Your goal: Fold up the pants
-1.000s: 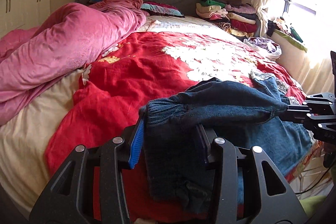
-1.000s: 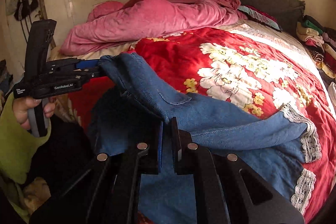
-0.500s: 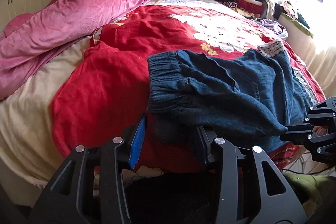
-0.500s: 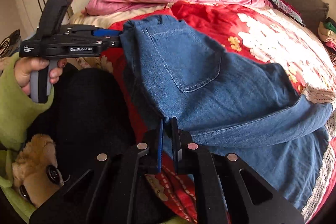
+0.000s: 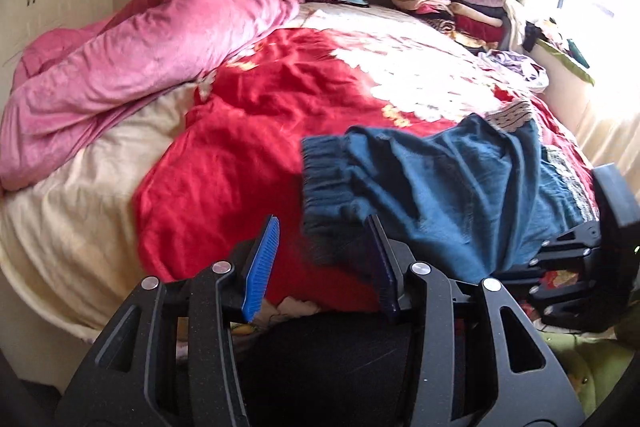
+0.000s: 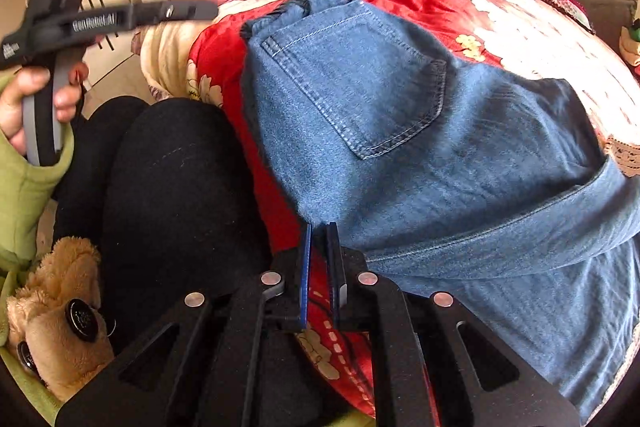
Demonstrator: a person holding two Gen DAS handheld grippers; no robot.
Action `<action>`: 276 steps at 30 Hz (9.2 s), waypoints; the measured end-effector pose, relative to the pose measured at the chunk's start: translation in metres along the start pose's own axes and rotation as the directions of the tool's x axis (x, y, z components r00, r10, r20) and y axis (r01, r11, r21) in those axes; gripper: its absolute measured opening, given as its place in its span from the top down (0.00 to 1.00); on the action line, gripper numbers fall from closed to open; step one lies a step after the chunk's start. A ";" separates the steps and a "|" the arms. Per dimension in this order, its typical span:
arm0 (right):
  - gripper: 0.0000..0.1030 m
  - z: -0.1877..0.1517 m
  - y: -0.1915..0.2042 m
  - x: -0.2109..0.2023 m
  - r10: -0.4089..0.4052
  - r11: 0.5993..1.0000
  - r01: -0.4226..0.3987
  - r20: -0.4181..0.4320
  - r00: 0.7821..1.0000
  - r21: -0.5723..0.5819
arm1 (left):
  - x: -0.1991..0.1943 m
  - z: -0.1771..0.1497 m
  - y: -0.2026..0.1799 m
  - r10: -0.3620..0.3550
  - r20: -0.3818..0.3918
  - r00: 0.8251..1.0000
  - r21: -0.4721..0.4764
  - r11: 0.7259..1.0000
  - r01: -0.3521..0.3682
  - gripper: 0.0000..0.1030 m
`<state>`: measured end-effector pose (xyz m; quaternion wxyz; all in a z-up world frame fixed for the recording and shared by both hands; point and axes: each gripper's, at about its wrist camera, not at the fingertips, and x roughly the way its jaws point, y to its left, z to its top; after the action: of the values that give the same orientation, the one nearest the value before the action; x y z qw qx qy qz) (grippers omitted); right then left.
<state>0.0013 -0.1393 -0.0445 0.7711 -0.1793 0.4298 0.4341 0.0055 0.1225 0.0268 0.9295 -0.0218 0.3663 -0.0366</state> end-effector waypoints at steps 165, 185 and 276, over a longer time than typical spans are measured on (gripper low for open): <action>0.74 -0.200 -0.185 -0.182 -0.361 0.506 0.102 0.103 0.927 0.856 | 0.107 -0.016 -0.218 -0.273 -0.291 0.917 0.336 0.868 0.365 0.97; 0.89 -0.212 -0.188 -0.167 -0.396 0.521 0.252 -0.031 0.918 0.816 | 0.102 -0.036 -0.228 -0.244 -0.374 0.895 0.396 0.830 0.392 1.00; 0.48 -0.105 -0.277 -0.164 -0.441 0.665 0.251 0.098 0.892 0.704 | 0.167 0.096 -0.152 -0.329 -0.139 0.934 0.086 0.935 0.343 0.70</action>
<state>0.1350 -0.4471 0.0036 0.9006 0.0918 0.4098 0.1122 0.1842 -0.0418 -0.0063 0.8850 -0.0312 0.4110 -0.2163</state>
